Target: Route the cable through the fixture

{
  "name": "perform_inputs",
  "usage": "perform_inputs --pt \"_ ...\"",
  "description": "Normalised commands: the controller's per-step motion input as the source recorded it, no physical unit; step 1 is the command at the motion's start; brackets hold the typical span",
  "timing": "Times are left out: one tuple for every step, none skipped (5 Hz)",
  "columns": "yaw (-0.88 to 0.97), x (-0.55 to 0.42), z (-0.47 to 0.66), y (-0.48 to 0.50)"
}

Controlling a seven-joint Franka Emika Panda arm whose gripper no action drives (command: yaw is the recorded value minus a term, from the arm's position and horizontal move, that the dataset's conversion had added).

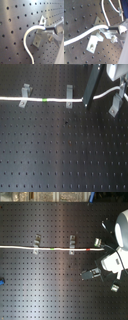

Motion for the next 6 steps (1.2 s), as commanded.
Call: perform_inputs --pt "0.00 -0.065 0.00 -0.034" --pt "-0.30 -0.445 0.00 -0.131" --pt "0.00 -0.012 0.00 0.020" --pt "0.00 -0.081 -0.21 0.116" --pt "-0.05 -0.244 -0.06 0.124" --pt "-0.03 -0.237 0.00 0.125"
